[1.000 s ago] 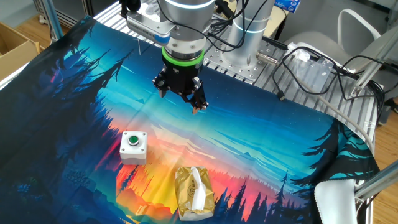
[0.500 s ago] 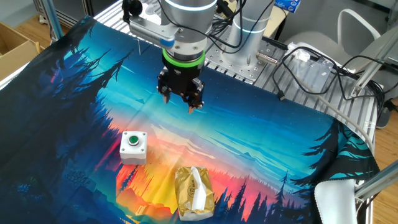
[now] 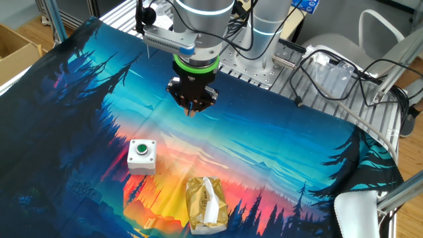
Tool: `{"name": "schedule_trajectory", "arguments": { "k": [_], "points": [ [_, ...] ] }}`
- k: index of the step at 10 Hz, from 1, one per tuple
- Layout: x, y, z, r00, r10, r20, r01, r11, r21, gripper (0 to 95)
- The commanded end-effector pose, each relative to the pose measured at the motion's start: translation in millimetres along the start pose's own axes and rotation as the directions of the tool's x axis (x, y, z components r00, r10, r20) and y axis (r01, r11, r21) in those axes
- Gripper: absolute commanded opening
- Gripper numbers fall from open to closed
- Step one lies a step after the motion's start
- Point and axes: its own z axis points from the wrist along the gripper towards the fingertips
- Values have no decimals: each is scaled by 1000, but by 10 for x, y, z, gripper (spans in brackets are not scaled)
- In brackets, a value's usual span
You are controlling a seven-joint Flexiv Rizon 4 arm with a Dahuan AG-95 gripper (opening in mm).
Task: Pull out a napkin
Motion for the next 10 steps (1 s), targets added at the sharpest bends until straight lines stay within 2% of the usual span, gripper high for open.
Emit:
{"name": "schedule_trajectory", "arguments": {
  "k": [1,4,10],
  "points": [
    [1,0,1,1000,0,0,0,1000,2,0],
    [-3,15,2,1000,0,-2,0,1000,2,0],
    [-85,231,73,1000,24,-4,-24,1000,2,0]
  ]
}}
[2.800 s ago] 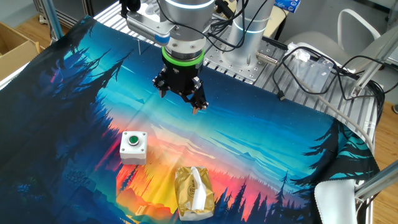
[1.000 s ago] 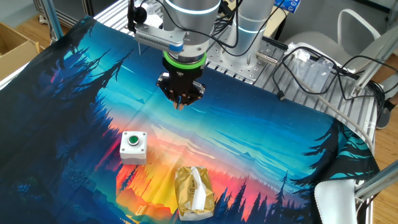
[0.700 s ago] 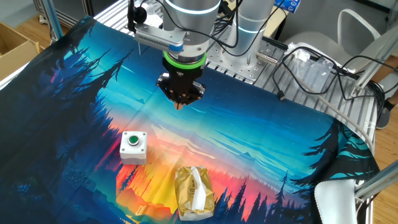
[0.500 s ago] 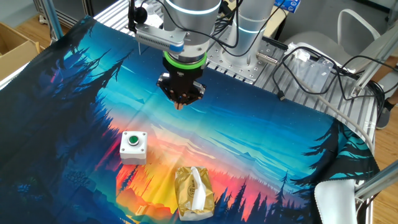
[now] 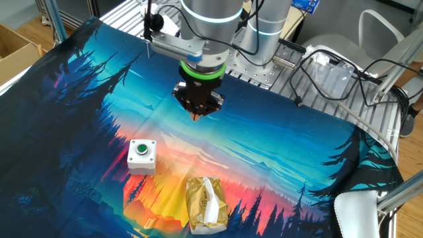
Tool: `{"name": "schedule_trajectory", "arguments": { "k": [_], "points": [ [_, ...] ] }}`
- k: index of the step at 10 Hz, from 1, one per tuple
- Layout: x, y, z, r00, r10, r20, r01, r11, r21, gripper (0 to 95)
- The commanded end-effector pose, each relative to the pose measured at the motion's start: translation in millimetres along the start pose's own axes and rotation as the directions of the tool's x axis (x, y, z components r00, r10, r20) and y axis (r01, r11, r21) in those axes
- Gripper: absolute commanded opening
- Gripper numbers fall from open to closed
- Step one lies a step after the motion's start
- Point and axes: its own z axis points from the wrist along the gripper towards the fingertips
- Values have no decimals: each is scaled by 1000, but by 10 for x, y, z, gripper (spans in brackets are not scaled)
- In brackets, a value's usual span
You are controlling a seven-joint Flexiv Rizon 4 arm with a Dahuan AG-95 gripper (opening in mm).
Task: Pull out a napkin
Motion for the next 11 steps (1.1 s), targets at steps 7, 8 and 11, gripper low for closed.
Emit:
{"name": "schedule_trajectory", "arguments": {
  "k": [7,8,11],
  "points": [
    [-335,310,29,999,34,-24,-34,999,0,0],
    [-412,370,40,999,39,-26,-39,999,1,0],
    [-584,472,38,998,49,-36,-49,999,4,0]
  ]
}}
